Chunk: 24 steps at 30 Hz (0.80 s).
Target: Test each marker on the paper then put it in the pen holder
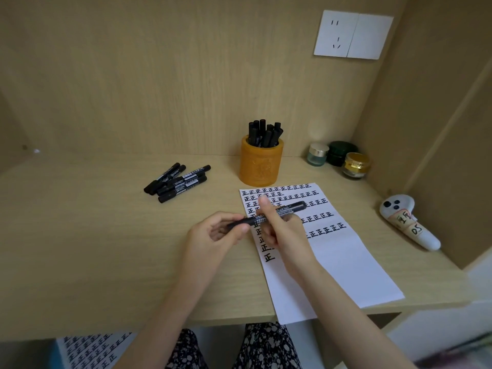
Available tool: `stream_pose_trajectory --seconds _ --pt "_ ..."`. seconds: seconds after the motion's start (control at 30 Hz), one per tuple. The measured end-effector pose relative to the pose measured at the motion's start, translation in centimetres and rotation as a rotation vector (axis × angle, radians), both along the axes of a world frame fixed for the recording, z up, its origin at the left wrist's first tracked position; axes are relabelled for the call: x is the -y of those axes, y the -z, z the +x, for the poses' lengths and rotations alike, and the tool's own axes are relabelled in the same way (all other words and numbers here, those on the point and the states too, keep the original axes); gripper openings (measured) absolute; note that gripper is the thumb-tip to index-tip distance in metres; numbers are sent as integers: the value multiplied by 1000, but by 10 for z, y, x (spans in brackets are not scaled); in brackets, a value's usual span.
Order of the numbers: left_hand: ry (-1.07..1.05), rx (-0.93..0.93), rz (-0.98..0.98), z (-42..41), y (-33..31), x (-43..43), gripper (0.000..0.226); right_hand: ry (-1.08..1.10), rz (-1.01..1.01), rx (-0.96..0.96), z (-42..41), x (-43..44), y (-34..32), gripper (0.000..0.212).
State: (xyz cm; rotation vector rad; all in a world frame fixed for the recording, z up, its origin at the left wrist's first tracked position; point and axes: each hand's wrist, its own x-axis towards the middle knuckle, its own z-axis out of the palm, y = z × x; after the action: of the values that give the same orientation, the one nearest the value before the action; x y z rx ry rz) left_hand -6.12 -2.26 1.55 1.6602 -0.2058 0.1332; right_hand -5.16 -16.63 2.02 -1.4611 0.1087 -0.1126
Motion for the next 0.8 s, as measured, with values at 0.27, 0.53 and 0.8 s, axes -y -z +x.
stream_pose_trajectory --seconds 0.27,0.53,0.8 --pt "-63 11 32 15 -11 -6 14 123 -644 385 11 27 -6 32" --pt "-49 96 54 42 -32 11 19 -105 -817 607 37 28 -21 22" --pt "-81 106 67 94 -46 27 15 169 -561 596 93 39 -47 54"
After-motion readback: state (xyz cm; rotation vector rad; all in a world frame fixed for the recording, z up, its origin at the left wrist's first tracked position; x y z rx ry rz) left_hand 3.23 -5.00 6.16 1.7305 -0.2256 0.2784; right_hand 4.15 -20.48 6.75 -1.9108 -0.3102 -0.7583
